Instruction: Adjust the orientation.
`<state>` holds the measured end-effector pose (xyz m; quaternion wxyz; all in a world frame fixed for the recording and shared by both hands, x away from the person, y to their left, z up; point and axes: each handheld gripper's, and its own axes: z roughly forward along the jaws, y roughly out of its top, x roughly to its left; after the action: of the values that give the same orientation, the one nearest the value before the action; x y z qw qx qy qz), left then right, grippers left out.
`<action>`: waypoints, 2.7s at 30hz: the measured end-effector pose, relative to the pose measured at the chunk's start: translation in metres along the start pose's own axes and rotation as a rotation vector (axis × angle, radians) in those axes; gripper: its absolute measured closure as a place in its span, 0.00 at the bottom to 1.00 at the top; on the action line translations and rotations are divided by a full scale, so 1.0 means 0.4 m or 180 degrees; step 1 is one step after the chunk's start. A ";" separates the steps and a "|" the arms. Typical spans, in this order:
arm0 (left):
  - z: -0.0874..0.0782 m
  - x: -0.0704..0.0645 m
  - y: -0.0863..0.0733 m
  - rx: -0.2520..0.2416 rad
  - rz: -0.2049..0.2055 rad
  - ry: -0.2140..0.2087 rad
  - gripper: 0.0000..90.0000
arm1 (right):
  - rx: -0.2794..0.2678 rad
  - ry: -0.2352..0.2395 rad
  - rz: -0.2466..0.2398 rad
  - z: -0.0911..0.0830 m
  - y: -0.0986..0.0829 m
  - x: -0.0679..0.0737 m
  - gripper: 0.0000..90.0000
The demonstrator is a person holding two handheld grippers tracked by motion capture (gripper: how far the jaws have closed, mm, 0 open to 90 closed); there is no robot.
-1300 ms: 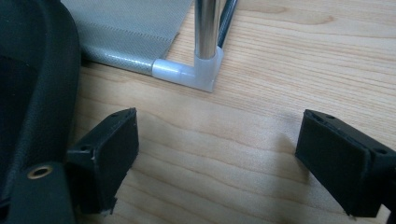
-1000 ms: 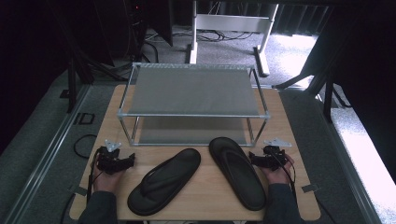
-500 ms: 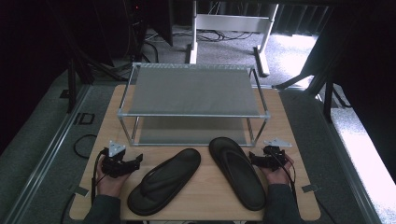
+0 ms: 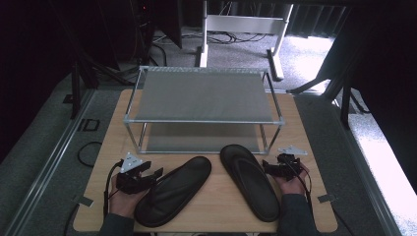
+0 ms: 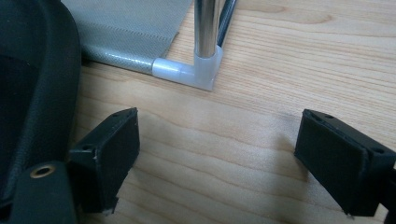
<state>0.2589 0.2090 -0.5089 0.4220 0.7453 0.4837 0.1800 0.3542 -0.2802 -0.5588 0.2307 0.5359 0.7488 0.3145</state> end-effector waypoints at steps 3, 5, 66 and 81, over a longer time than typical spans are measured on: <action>-0.002 -0.015 0.002 0.0034 0.0042 -0.0054 0.49 | 0.0000 -0.0001 0.0001 0.000 0.000 0.000 0.15; 0.002 -0.025 0.001 0.0079 0.0078 -0.0068 0.50 | -0.0001 -0.0001 0.0003 0.000 0.000 0.000 0.15; 0.037 0.042 0.056 0.0138 0.0063 -0.0152 0.50 | -0.0002 0.0003 -0.0002 -0.001 -0.001 0.000 0.15; 0.026 -0.021 -0.030 0.0441 0.0230 -0.0120 0.29 | -0.0004 0.0003 -0.0001 -0.002 -0.002 0.000 0.15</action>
<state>0.2553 0.1990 -0.5232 0.3718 0.7930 0.4597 0.1471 0.3532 -0.2803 -0.5589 0.2307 0.5355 0.7487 0.3152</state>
